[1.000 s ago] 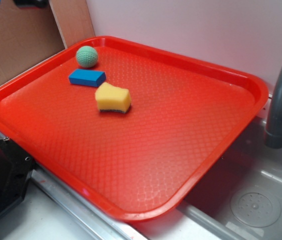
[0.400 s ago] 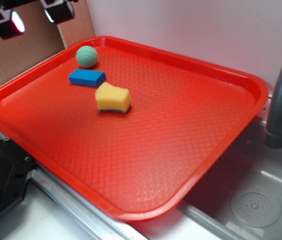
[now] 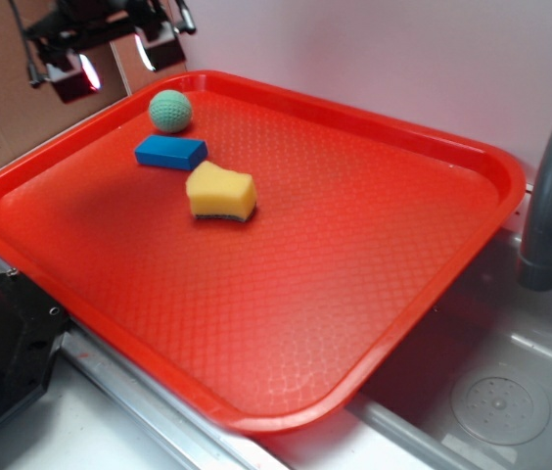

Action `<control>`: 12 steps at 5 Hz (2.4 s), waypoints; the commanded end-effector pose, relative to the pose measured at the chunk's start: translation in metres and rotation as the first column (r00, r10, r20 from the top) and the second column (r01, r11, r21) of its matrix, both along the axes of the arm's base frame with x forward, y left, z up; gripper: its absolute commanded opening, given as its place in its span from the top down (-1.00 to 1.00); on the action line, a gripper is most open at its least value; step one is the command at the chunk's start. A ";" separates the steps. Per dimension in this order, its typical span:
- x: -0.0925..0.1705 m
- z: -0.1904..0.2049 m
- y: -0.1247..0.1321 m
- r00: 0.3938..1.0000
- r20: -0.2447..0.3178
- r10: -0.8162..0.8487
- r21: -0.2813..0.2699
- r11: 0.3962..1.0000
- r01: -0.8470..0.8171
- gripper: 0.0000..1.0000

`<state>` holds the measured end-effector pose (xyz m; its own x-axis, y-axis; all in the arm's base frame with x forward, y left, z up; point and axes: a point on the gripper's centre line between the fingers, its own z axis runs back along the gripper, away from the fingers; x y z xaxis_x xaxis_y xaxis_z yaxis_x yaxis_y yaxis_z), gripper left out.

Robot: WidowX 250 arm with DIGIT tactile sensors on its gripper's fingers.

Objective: Grab the green ball.

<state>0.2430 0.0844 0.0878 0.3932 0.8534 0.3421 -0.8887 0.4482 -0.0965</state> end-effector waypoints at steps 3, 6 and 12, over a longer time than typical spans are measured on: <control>0.043 -0.026 0.062 0.991 -0.054 0.122 0.061 0.991 -0.119 -1.00; 0.039 -0.048 0.055 0.989 -0.129 0.075 -0.008 0.997 -0.076 1.00; 0.016 0.077 -0.027 0.730 -0.156 -0.665 -0.185 0.746 0.640 1.00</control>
